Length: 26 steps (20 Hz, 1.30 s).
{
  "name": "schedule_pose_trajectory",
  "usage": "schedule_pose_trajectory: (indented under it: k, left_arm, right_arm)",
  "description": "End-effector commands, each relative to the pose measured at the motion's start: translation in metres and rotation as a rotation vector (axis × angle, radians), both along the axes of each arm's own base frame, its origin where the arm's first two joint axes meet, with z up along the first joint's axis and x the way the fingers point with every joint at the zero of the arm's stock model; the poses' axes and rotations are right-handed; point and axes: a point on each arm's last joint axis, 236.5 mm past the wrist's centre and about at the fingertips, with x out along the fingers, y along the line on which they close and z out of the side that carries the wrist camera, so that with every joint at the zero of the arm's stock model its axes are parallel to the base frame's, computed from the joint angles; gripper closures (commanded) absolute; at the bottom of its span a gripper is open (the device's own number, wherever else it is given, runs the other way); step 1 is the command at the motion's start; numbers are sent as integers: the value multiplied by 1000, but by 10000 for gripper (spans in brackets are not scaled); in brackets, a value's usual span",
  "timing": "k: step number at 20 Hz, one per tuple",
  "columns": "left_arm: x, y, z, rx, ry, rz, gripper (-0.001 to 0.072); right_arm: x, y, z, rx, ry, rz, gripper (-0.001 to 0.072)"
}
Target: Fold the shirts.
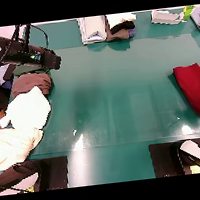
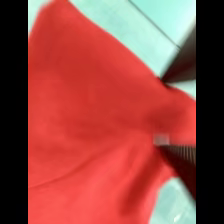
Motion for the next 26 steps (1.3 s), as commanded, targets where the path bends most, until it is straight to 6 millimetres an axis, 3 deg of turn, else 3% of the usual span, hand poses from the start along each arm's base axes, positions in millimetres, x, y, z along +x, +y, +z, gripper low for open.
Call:
schedule_pose_trajectory:
  k: [1,3,5,7,9,13,15,17,18,19,22,26]
  left_arm:
    - [-2,1,-2,7,13,-2,680]
    - [-2,1,-2,6,12,-2,681]
    - [-2,1,-2,5,12,-2,680]
    - [-2,1,-2,5,10,-2,679]
    - [2,-1,1,-3,-10,2,680]
    - [9,1,7,-5,-48,8,680]
    - [9,1,7,-6,-48,9,680]
    - [9,0,7,-10,-46,7,680]
    - [9,0,7,-10,-47,7,680]
    - [9,0,7,-10,-46,7,680]
    - [9,0,7,-10,-47,7,680]
    - [9,0,7,-10,-47,7,680]
  right_arm:
    - [-3,-4,11,-13,-10,15,223]
    - [24,-5,41,-29,-115,28,223]
    - [71,20,77,-22,-277,109,224]
    - [118,72,105,3,-412,259,224]
    - [147,135,115,24,-479,440,225]
    - [168,262,110,93,-496,813,230]
    - [167,313,106,138,-479,960,321]
    - [165,353,102,172,-462,1071,507]
    - [164,367,101,183,-454,1112,670]
    - [163,380,99,193,-447,1150,694]
    - [164,398,96,209,-431,1198,694]
    - [170,402,92,218,-420,1201,694]
